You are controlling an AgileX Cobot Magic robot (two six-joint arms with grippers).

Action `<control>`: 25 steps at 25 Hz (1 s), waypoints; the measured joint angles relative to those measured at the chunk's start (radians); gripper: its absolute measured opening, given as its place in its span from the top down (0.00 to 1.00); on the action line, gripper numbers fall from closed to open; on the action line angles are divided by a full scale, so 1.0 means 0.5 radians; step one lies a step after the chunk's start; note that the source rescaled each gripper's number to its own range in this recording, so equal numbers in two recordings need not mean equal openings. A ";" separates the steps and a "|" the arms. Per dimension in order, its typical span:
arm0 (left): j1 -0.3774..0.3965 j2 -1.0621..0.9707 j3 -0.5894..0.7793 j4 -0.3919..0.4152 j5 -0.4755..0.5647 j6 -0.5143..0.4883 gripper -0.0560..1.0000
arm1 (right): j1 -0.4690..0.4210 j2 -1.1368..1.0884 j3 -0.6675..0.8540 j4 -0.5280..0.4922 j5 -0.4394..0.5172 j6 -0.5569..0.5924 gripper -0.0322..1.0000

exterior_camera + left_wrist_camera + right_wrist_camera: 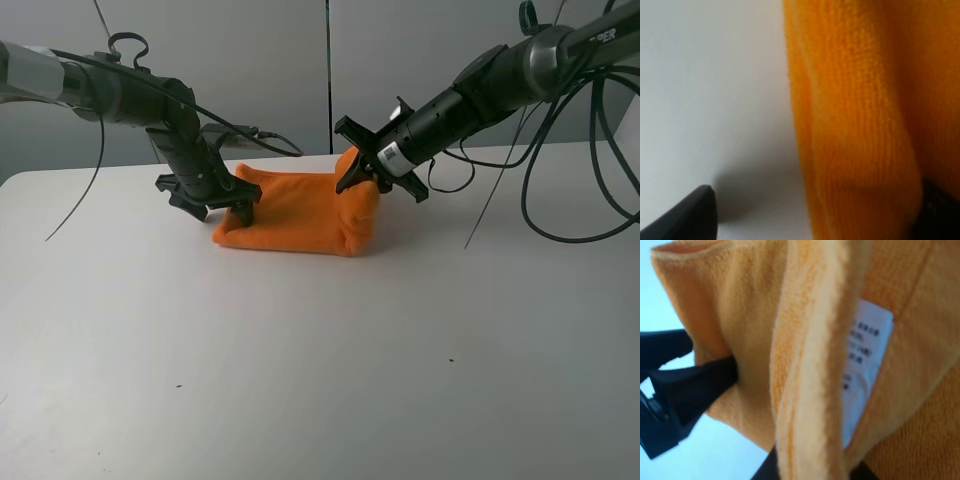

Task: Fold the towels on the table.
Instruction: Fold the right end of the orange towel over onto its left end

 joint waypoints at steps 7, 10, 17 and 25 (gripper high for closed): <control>0.000 0.000 0.000 0.000 0.000 0.000 0.00 | 0.124 0.011 -0.047 0.180 -0.142 0.008 0.90; 0.000 0.000 0.000 0.000 0.000 0.000 0.00 | 0.194 0.011 -0.047 0.238 -0.231 0.027 0.90; 0.000 0.000 0.000 0.000 -0.004 0.001 0.00 | 0.312 0.044 -0.073 0.381 -0.439 0.096 0.90; 0.000 0.000 0.000 0.000 -0.004 0.005 0.00 | 0.317 0.213 -0.107 0.481 -0.423 0.105 0.90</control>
